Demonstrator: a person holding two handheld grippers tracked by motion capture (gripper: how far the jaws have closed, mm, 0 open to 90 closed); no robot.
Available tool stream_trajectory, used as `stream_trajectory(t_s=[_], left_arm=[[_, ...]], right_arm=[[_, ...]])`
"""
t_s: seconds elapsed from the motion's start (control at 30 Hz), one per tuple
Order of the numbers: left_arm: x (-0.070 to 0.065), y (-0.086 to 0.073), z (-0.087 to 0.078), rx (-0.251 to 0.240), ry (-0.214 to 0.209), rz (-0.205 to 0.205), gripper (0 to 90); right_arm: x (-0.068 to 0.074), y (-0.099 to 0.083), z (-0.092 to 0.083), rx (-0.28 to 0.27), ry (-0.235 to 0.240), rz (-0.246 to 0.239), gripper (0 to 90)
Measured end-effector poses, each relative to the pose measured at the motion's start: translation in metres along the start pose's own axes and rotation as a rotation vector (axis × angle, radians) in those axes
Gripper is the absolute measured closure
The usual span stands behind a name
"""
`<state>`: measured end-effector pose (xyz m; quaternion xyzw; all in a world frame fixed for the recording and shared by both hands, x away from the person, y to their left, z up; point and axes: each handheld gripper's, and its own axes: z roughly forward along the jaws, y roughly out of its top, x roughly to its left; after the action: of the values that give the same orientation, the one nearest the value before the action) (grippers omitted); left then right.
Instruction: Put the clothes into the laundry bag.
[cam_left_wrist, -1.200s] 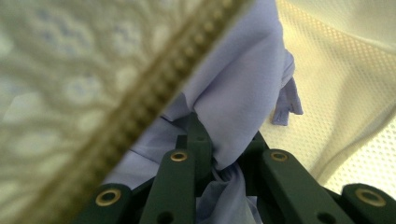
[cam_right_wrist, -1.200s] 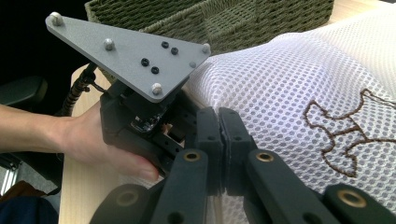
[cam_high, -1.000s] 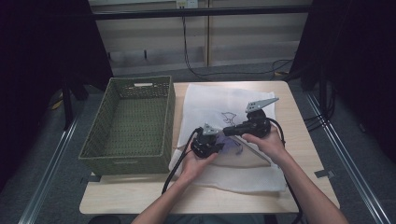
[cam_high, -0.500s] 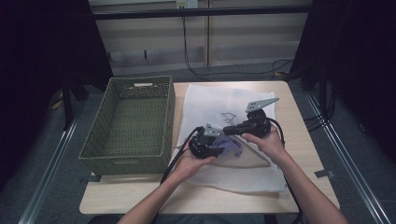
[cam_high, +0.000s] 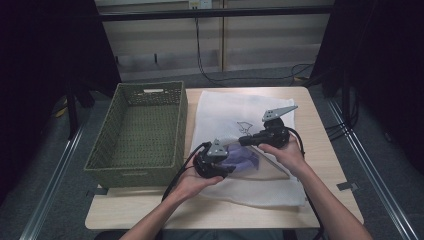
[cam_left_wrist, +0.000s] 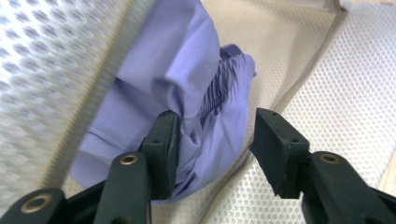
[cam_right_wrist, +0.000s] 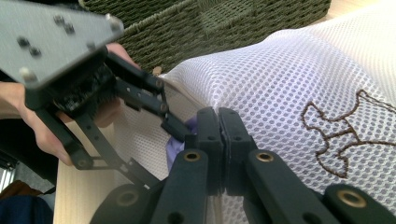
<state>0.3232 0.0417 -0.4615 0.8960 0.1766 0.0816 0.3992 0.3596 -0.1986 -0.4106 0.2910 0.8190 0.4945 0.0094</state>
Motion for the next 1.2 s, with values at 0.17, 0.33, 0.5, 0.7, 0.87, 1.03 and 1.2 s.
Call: stream_trajectory(t_s=[0.17,0.33,0.5,0.7,0.87,1.03,1.2], left_arm=[[-0.008,-0.002,0.010,0.053,-0.003,0.047,55.9],[-0.009,-0.006,0.024,0.141,-0.019,0.120,51.3],[-0.006,-0.008,0.032,0.104,0.057,0.033,82.0],[0.001,-0.006,0.035,0.089,0.087,-0.027,87.0],[0.008,-0.005,0.039,0.082,0.150,-0.046,87.2],[0.013,-0.003,0.043,0.024,0.195,-0.134,87.3],[0.013,-0.001,0.048,-0.002,0.247,-0.145,87.7]], right_arm=[[0.000,0.000,0.001,0.001,0.008,0.001,89.0],[-0.001,-0.001,0.002,0.008,0.013,0.002,89.0],[0.000,-0.001,0.004,0.022,0.009,-0.005,89.0],[0.002,-0.001,0.004,0.027,0.007,-0.007,89.0],[0.003,0.000,0.006,0.038,0.010,-0.016,89.0],[0.003,0.000,0.006,0.042,0.006,-0.017,89.1],[0.003,0.000,0.006,0.046,0.009,-0.016,89.1]])
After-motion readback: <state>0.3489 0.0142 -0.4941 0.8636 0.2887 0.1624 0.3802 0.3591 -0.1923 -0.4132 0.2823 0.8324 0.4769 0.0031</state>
